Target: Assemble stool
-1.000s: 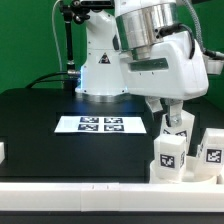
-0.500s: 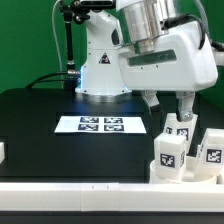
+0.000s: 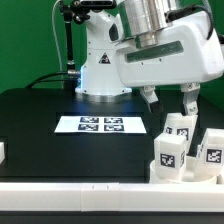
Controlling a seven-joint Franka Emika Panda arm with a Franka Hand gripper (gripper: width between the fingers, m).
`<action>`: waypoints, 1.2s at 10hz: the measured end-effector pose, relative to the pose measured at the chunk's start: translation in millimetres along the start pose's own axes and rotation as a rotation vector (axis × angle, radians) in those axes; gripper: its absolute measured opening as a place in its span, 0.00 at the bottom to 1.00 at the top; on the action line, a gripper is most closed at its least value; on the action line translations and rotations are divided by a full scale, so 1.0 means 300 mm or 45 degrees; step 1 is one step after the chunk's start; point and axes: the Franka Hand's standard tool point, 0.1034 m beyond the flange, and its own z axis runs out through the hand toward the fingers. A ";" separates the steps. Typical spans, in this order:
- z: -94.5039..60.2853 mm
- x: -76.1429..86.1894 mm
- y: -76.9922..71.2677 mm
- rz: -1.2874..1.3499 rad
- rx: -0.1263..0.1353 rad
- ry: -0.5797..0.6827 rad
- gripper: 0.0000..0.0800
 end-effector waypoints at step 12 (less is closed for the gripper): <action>-0.024 -0.065 -0.019 -1.420 -0.088 -0.032 0.81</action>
Offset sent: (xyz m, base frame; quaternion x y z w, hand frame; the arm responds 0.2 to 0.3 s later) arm 0.0067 0.0195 0.0148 -0.0209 -0.0379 -0.3202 0.9463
